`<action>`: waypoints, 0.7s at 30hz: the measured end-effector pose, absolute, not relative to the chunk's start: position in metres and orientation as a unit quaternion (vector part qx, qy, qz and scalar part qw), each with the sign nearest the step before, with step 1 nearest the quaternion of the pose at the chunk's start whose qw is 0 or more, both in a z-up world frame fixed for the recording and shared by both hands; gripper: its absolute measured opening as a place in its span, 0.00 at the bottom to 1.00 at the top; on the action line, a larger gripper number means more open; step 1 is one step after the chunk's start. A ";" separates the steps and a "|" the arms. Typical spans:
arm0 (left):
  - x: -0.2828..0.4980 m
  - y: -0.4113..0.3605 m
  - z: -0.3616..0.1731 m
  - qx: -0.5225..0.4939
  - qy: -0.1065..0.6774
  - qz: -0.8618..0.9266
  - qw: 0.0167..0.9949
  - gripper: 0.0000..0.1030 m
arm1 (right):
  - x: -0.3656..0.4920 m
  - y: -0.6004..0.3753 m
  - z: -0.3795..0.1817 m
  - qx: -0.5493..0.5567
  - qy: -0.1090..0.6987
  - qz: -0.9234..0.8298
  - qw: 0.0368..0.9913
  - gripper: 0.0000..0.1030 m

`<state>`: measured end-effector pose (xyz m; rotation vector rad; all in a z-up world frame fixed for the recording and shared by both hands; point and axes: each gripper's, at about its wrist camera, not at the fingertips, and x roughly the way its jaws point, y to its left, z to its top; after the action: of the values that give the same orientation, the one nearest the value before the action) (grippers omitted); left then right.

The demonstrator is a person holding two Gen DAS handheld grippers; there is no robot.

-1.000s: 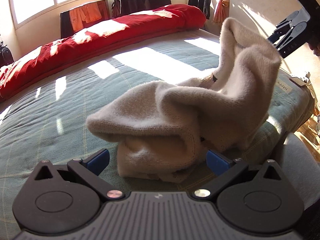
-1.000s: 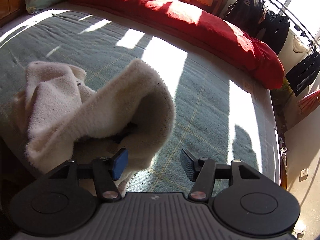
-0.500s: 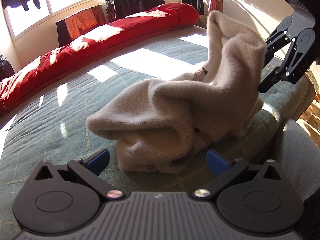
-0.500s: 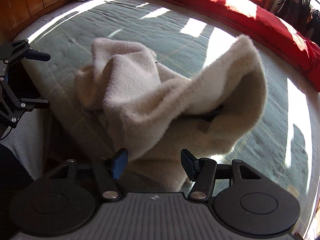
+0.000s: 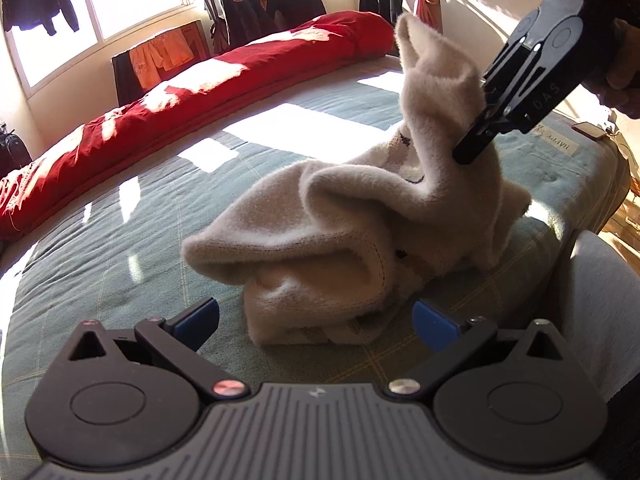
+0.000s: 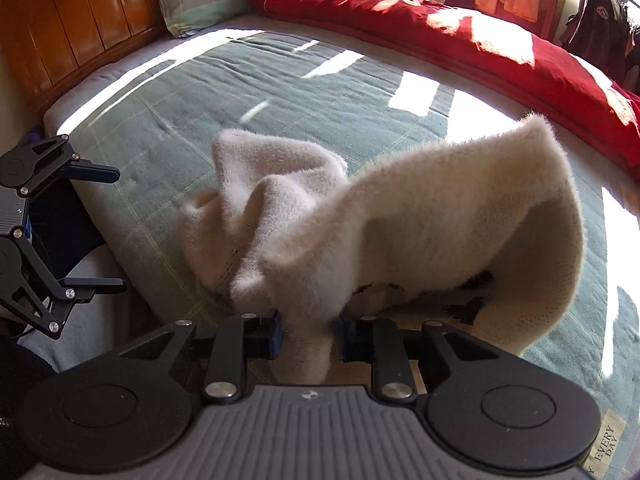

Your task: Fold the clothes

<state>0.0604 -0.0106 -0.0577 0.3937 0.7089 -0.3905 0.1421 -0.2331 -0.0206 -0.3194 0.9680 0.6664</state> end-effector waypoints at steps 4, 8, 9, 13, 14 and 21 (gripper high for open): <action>0.063 -0.024 -0.058 0.218 0.324 -0.212 0.896 0.99 | 0.152 -0.232 -0.018 -0.142 0.454 0.308 0.824 0.26; 0.072 -0.048 -0.057 0.262 0.289 -0.240 0.889 0.99 | 0.167 -0.233 -0.011 -0.126 0.445 0.300 0.834 0.26; 0.075 -0.055 -0.057 0.273 0.281 -0.244 0.887 0.99 | 0.172 -0.233 -0.009 -0.124 0.442 0.298 0.837 0.25; 0.089 -0.068 -0.058 0.304 0.256 -0.252 0.882 0.99 | 0.190 -0.233 -0.004 -0.120 0.433 0.289 0.845 0.25; 0.095 -0.070 -0.059 0.306 0.257 -0.253 0.881 0.99 | 0.194 -0.234 -0.004 -0.119 0.430 0.286 0.848 0.25; 0.120 -0.064 -0.064 0.274 0.282 -0.239 0.888 0.99 | 0.244 -0.247 -0.002 -0.072 0.416 0.267 0.866 0.24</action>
<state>0.1200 -0.0643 -0.0645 0.5700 0.5864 -0.4967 0.2440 -0.2466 -0.0022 -0.1505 0.8719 0.5599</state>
